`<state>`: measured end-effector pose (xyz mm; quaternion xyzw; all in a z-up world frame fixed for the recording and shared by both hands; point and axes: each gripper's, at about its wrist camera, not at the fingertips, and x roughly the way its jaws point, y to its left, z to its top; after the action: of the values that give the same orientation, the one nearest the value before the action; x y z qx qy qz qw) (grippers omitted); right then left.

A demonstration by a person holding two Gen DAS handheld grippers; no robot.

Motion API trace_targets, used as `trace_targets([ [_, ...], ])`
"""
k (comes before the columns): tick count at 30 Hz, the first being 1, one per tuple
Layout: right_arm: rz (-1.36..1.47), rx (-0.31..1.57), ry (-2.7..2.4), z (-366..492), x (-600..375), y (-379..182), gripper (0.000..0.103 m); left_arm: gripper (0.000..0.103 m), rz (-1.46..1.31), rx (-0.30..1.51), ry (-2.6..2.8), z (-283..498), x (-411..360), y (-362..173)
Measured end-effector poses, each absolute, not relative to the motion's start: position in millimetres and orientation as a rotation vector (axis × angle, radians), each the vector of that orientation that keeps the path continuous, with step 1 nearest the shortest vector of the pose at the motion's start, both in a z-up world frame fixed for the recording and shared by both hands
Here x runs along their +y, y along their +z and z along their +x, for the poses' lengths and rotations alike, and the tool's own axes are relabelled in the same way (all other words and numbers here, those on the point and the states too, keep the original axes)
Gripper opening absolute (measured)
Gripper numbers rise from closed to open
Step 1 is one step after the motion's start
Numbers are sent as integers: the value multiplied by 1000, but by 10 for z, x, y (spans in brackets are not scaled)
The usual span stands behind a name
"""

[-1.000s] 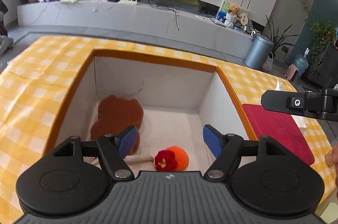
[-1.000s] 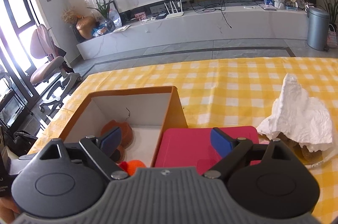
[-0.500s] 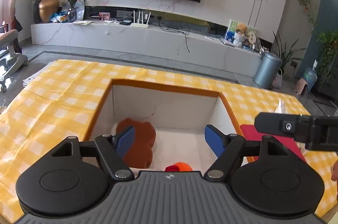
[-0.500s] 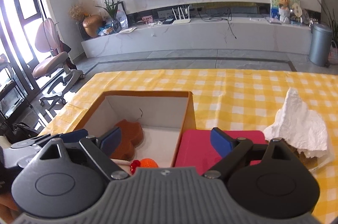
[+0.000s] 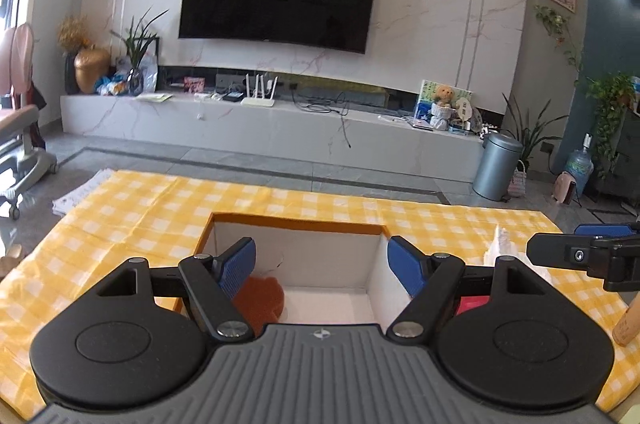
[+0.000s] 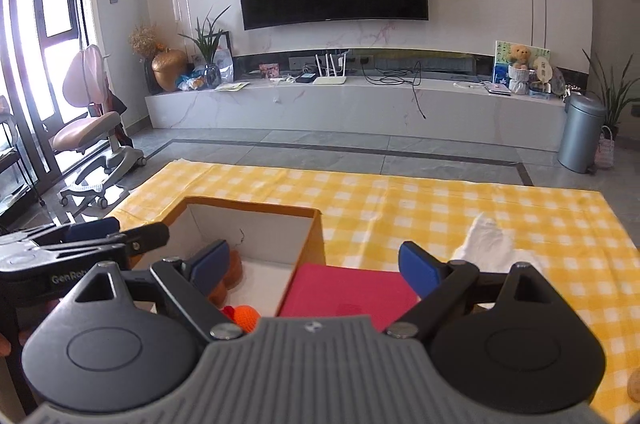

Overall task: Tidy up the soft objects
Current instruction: 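Move the right tool toward the pink-and-white crocheted hat on the table, then grasp the pink-and-white crocheted hat with the right gripper and lift it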

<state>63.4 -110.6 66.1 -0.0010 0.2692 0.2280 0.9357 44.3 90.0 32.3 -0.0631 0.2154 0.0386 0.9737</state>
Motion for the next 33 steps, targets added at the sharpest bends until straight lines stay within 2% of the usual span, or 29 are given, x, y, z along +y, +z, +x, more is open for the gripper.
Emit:
trace_targets([
  [12, 100, 535, 313, 727, -1977, 756, 90, 88, -48, 436, -46, 354, 346, 382],
  [18, 339, 715, 300, 1172, -2374, 292, 81, 88, -17, 510, -71, 554, 15, 234],
  [23, 531, 872, 304, 1539, -2512, -233, 65, 88, 63, 560, -48, 729, -255, 65],
  [27, 558, 969, 332, 1723, -2471, -531, 64, 88, 107, 590, -11, 822, -405, -46],
  [33, 482, 1019, 373, 1836, -2242, -646, 64, 88, 72, 607, -8, 844, -393, -144],
])
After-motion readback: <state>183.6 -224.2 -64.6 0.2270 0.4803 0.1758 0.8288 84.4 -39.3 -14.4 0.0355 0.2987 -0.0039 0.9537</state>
